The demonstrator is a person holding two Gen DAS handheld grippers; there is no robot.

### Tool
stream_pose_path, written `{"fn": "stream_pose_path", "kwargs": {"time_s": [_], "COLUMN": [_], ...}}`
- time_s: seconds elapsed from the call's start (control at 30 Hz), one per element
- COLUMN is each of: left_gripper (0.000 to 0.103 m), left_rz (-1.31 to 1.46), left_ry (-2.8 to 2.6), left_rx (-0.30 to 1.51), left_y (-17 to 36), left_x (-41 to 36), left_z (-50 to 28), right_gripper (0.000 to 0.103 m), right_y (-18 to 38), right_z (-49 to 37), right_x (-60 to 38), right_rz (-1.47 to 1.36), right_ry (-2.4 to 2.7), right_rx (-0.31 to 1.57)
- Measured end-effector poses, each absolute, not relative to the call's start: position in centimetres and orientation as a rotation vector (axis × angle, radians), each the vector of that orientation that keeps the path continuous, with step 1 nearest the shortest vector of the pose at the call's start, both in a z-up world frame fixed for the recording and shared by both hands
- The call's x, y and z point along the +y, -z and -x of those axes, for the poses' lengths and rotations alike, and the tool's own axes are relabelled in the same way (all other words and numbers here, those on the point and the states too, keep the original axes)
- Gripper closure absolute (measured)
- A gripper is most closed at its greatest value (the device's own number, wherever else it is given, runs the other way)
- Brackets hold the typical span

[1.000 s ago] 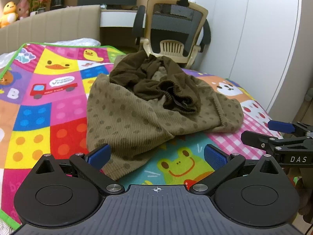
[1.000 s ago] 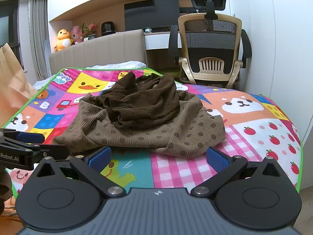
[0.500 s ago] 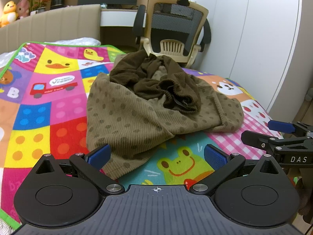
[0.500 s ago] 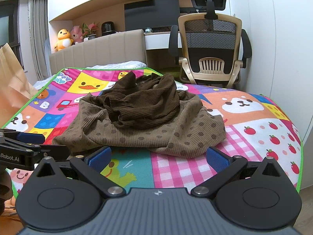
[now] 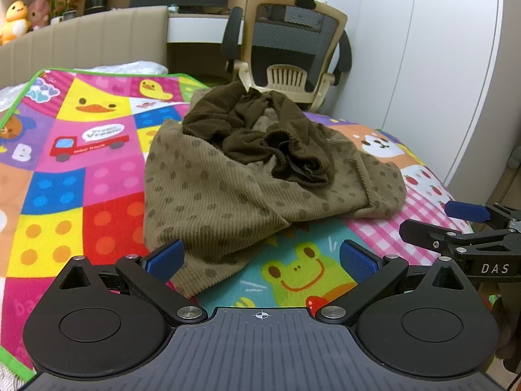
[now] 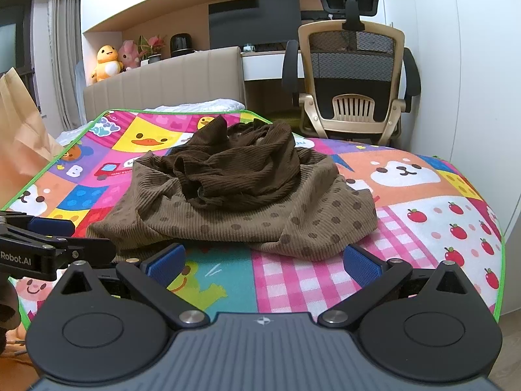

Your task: Fold clothes

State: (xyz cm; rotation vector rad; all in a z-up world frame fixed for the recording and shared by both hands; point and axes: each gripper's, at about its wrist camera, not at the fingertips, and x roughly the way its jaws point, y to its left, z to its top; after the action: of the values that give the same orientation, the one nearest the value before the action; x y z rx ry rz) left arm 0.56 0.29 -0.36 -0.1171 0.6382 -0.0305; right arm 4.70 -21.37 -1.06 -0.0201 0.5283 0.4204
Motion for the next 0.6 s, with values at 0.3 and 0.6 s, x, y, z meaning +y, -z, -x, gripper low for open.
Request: {"fn": "stream_pose_path", "kwargs": {"time_s": [0.3,0.6], "left_gripper": [0.000,0.000], "left_rz": [0.124,0.134], "left_ry": [0.030,0.053], "left_rx": [0.656,0.692], "left_y": [0.7,0.0], "left_x": [0.4,1.6], "left_z": [-0.8,-3.6], "right_gripper": [0.000,0.000], "right_y": [1.3,1.1], "right_z": [-4.9,-7.5], "right_x": [-21.4,-20.5], "right_rz": [0.020,0.087], "right_ry": [-0.423,-0.490], "right_rx": [0.537,0.564]}}
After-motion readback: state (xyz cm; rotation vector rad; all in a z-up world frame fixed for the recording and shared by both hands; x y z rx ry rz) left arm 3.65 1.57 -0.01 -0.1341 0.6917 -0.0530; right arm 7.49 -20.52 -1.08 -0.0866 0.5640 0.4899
